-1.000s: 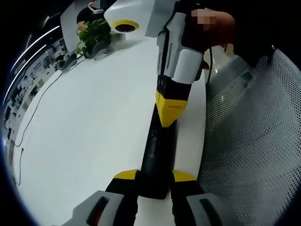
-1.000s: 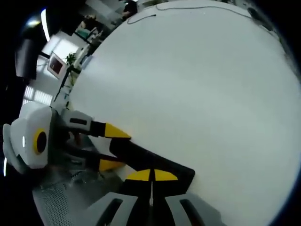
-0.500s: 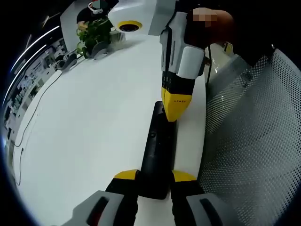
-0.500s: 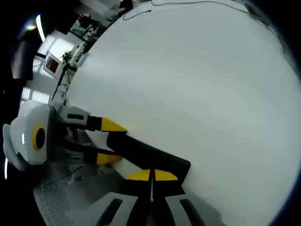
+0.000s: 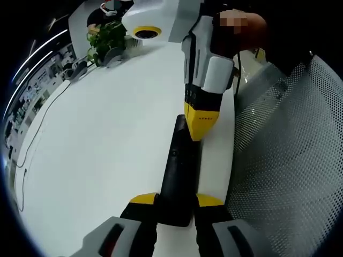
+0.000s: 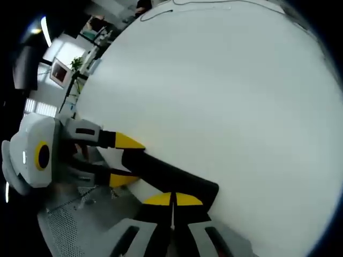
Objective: Press the specified remote control buttons in sequence, fully releasing each button before pressing the next.
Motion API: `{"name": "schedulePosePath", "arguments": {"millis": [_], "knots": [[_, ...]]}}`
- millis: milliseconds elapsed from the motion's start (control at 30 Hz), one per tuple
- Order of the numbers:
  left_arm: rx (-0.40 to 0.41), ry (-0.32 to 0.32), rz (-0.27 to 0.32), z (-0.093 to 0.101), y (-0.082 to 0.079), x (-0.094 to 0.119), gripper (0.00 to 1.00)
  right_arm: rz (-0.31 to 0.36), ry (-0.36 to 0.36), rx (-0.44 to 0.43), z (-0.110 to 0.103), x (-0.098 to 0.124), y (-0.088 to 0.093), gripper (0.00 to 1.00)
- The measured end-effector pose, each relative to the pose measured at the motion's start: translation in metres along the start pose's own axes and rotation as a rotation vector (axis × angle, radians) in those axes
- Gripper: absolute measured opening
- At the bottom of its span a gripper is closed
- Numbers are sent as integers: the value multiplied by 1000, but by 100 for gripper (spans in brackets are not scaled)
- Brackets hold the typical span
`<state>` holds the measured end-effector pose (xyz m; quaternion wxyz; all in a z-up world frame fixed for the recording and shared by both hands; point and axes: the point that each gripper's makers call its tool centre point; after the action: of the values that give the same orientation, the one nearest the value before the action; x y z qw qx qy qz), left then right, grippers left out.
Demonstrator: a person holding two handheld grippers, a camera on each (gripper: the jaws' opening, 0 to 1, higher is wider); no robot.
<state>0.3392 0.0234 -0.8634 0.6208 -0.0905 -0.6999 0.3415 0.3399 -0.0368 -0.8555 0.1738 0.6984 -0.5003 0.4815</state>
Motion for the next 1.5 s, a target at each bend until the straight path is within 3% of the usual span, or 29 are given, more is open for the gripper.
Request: {"name": "schedulePosePath", "arguments": {"millis": [100,300,467,733,1500], "knots": [[0,1,1,0,0,0,26,4,11,34,0,-1,0,0],[1,1,3,0,-1,0,26,9,-2,2,3,-1,0,0],[-2,3,4,-1,-1,0,26,1,1,25,1,-1,0,0],[-21,11,2,-1,-1,-1,25,-3,-10,-23,1,0,0,0],[-21,12,-7,0,0,-1,26,36,37,42,2,0,-8,0]]}}
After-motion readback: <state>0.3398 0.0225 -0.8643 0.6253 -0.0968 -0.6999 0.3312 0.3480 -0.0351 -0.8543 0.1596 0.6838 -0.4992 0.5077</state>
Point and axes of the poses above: the point that each gripper's makers call its tool centre point, and the gripper's own axes: x roughly backward along the fingers, z roughly to its right, y roughly out of its underside, and after that the axes turned 6 degrees about z, right-handed
